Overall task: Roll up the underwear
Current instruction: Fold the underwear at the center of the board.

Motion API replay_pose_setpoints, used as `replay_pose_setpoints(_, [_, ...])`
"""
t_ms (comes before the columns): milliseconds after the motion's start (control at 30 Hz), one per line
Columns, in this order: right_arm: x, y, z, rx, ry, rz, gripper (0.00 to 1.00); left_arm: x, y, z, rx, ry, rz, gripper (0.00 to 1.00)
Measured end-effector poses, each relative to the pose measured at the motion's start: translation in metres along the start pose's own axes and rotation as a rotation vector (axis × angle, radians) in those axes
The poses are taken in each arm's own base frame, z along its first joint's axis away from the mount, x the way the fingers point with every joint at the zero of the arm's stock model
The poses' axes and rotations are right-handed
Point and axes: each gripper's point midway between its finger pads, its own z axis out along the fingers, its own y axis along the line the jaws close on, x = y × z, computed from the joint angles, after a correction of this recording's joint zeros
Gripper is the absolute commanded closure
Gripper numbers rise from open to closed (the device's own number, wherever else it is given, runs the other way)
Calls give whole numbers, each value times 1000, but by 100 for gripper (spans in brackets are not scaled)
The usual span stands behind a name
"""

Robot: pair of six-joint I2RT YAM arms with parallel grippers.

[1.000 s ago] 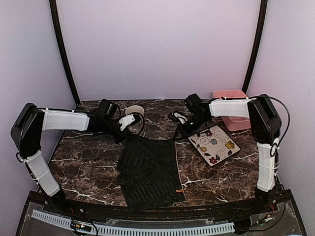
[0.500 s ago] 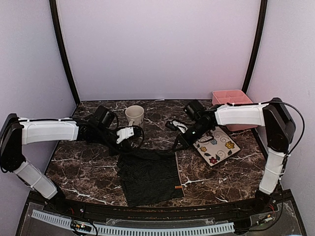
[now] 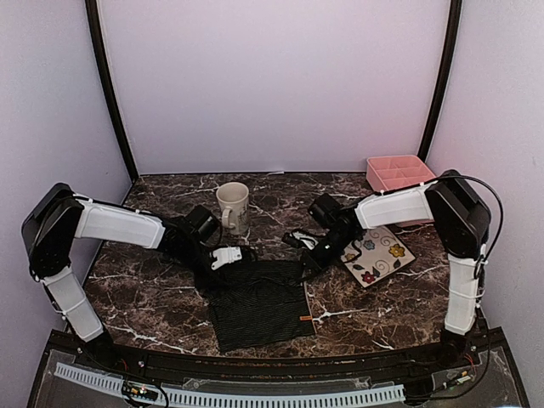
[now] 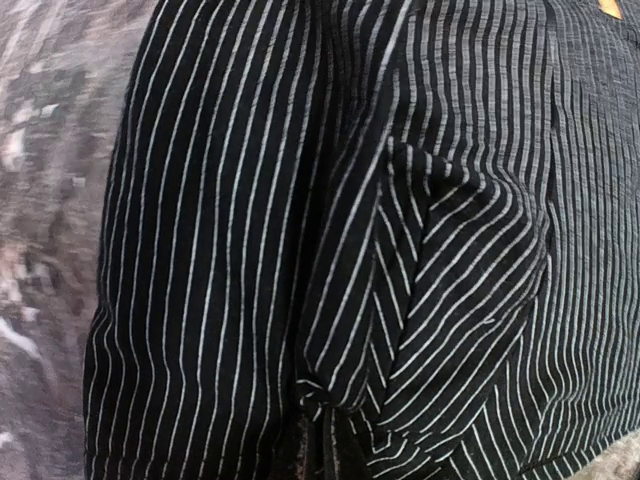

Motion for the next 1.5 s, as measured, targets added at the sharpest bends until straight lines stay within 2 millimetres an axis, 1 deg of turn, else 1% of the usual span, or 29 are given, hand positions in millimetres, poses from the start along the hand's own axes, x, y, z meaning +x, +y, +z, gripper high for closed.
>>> replay_pose_setpoints(67, [-9,-8,-3,5,-20,24,100,-6,17,2,-45,11,-20,100])
replay_pose_setpoints(167, [-29,-23,-9,29,-62,55,100,-17,51,3,-133,20,-41,100])
replay_pose_setpoints(233, [-40,-33,-17,48,-88,65,100,-19,64,2,-172,17,-47,100])
replay_pose_setpoints(300, [-52,-36,-25,65,-120,59,100,-17,69,-2,-191,16,-54,100])
replay_pose_setpoints(400, [-67,-35,-38,75,-161,34,100,-19,70,-14,-211,-9,-52,100])
replay_pose_setpoints(500, [-72,-24,-51,72,-185,3,100,-29,65,-37,-231,-68,-23,100])
replay_pose_setpoints(533, [-73,-19,-57,71,-200,-13,100,-35,63,-49,-239,-94,-9,100])
replay_pose_setpoints(667, [-71,-1,-77,59,-237,-56,100,-50,52,-81,-237,-170,31,100])
replay_pose_setpoints(767, [-62,6,-80,46,-238,-64,100,-53,39,-90,-193,-199,50,100])
replay_pose_setpoints(867, [-44,10,-69,35,-198,-59,100,-45,24,-85,-134,-196,55,100])
replay_pose_setpoints(1000, [-11,9,-46,19,-115,-29,100,-18,0,-64,-48,-136,42,100])
replay_pose_setpoints(1067, [-1,9,-37,9,-86,-18,100,-6,-8,-53,-14,-101,30,100])
replay_pose_setpoints(1133, [2,7,-30,1,-75,-12,100,2,-13,-42,11,-74,19,100])
replay_pose_setpoints(1300, [2,-3,-11,-6,-62,9,100,20,-9,-11,27,0,-31,100])
replay_pose_setpoints(1367, [2,-6,-6,-10,-56,22,100,16,-2,-8,10,-6,-32,100])
replay_pose_setpoints(1500, [-10,-9,-4,-8,-71,22,100,4,17,-3,-22,-17,-37,100])
